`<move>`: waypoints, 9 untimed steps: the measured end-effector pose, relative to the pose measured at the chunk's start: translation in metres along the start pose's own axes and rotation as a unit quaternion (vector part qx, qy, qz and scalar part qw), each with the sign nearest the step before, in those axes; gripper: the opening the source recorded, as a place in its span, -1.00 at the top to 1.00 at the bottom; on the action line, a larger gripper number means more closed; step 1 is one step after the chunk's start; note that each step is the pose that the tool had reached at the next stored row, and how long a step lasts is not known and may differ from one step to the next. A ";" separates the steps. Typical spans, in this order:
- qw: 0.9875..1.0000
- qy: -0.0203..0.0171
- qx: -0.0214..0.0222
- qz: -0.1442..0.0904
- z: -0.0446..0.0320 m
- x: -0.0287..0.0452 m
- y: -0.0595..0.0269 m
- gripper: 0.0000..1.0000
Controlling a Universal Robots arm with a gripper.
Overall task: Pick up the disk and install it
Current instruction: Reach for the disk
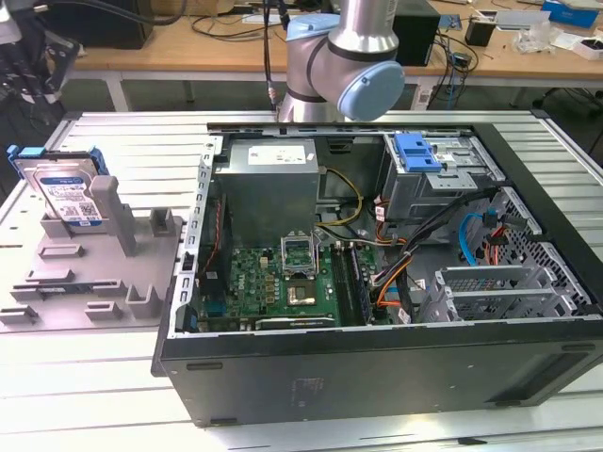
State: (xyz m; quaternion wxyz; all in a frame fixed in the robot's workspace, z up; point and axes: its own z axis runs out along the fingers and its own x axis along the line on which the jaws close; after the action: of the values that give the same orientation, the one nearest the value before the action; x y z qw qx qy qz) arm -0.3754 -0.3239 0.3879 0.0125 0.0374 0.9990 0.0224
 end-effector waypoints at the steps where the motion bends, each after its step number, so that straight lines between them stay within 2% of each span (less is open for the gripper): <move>1: 1.000 0.000 0.000 0.000 0.0001 0.0032 0.0012 0.79; 7: 1.000 0.000 0.000 0.000 0.0012 0.0245 0.0090 0.79; 9: 1.000 0.000 0.000 0.000 0.0012 0.0252 0.0091 0.79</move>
State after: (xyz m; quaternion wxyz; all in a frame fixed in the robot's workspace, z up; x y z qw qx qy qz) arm -0.3999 -0.3129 0.3865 0.0125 0.0375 0.9990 0.0224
